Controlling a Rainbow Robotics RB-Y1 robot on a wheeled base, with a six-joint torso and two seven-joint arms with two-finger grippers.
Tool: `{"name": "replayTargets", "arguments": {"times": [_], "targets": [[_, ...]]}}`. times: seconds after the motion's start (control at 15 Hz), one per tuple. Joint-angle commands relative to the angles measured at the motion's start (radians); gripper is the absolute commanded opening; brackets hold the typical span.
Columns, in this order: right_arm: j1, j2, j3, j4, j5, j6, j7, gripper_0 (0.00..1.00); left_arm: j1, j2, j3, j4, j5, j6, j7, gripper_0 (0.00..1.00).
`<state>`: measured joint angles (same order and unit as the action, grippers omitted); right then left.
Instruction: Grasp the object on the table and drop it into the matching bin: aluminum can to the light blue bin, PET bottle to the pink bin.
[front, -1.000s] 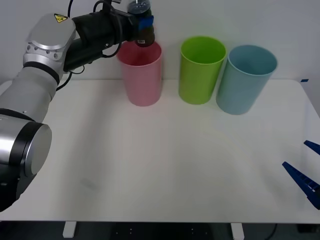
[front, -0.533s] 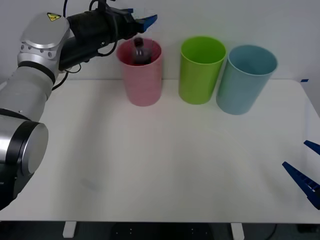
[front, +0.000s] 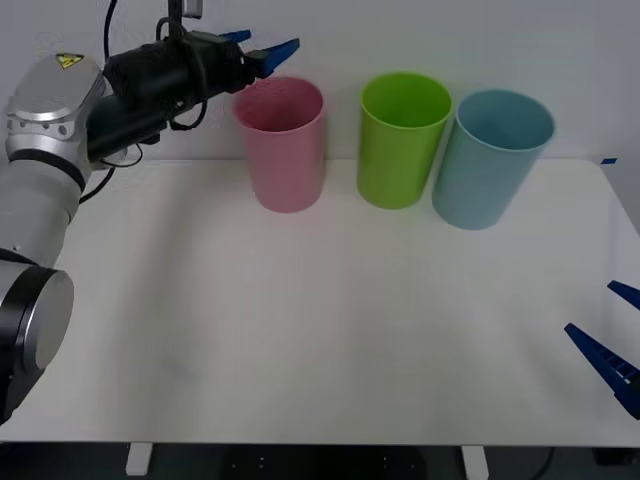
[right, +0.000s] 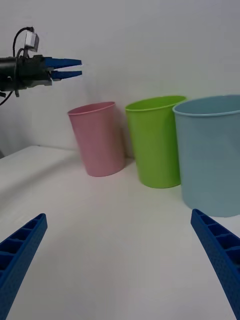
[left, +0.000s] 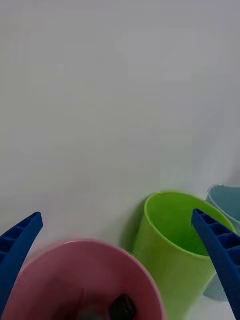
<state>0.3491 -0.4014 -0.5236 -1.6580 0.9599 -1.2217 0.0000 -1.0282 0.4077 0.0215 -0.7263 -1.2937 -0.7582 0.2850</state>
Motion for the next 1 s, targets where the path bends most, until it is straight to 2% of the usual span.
{"name": "replayTargets", "arguments": {"times": [0.07, 0.33, 0.67, 1.0], "targets": [[0.000, 0.000, 0.000, 0.000, 0.000, 0.000, 0.000, 1.00, 0.105, 0.023, 0.000, -0.107, 0.087, -0.004, -0.043, 1.00], [0.000, 0.000, 0.000, 0.000, 0.000, 0.000, 0.000, 1.00, 0.280, 0.071, 0.000, -0.288, 0.191, -0.004, -0.047, 1.00], [0.000, 0.000, 0.000, 0.000, 0.000, 0.000, 0.000, 1.00, 0.493, 0.166, 0.017, -0.459, 0.315, -0.021, -0.083, 1.00], [0.000, 0.000, 0.000, 0.000, 0.000, 0.000, 0.000, 1.00, 0.761, 0.192, 0.192, -0.644, 0.340, -0.124, -0.113, 1.00]]}}
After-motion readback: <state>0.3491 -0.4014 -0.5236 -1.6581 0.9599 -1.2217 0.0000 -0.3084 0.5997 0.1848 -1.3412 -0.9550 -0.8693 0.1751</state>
